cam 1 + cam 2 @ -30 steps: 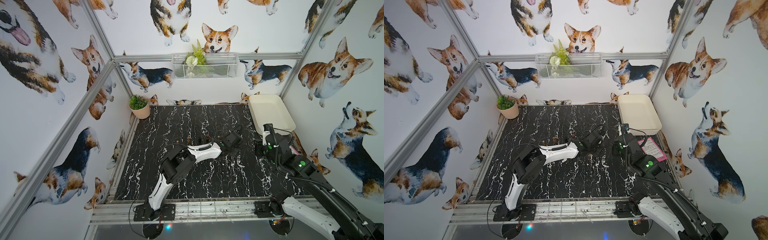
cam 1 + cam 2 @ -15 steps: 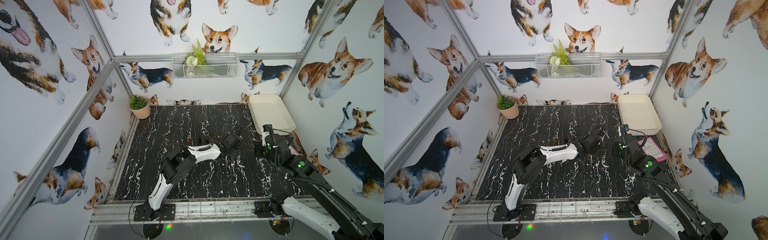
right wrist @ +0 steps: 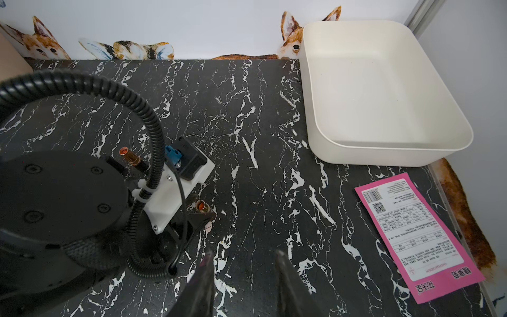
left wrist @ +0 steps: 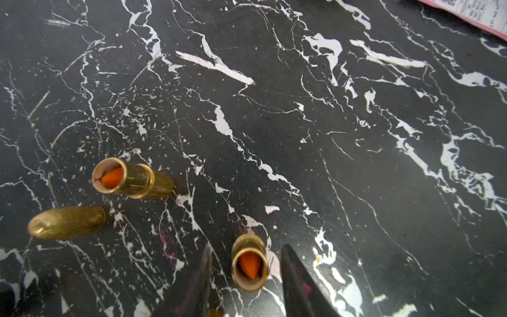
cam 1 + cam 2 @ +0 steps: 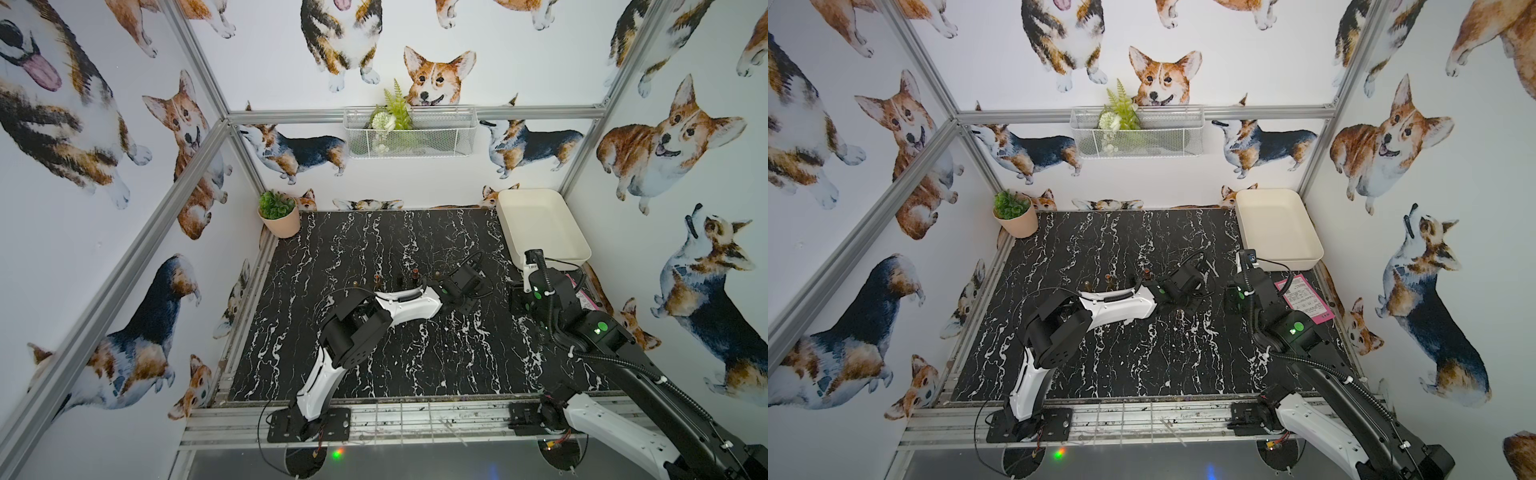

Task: Open the lipstick cap
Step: Place the lipstick at the center of the board, then pick up the lipstick at the center of the board.

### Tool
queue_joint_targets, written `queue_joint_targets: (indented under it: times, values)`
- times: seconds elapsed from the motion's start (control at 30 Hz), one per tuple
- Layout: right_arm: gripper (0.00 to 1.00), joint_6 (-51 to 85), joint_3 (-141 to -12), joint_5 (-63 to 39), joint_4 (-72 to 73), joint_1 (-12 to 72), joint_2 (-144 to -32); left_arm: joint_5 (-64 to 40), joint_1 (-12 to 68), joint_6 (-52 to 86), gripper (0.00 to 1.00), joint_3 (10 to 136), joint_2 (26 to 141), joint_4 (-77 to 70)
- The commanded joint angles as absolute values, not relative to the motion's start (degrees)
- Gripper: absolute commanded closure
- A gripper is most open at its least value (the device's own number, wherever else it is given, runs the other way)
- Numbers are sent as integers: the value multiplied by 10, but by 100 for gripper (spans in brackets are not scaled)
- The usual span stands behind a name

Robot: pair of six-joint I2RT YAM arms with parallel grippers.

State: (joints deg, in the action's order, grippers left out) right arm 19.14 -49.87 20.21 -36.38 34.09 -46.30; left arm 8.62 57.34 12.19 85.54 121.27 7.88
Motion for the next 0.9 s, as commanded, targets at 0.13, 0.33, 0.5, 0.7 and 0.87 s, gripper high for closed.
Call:
queue_joint_targets:
  times: [0.13, 0.33, 0.5, 0.7, 0.87]
  values:
    - [61, 190, -502, 203, -355, 340, -464, 69, 545, 145, 50, 865, 1181, 95]
    - [61, 187, -503, 180, -344, 340, -475, 48, 522, 151, 47, 891, 1129, 165]
    - [61, 176, -530, 159, -341, 340, -490, 18, 491, 166, 44, 918, 1074, 241]
    - [61, 173, -547, 108, -314, 340, -515, -31, 445, 181, 41, 924, 1008, 324]
    - [62, 170, -565, 91, -305, 340, -549, -52, 423, 187, 40, 910, 966, 376]
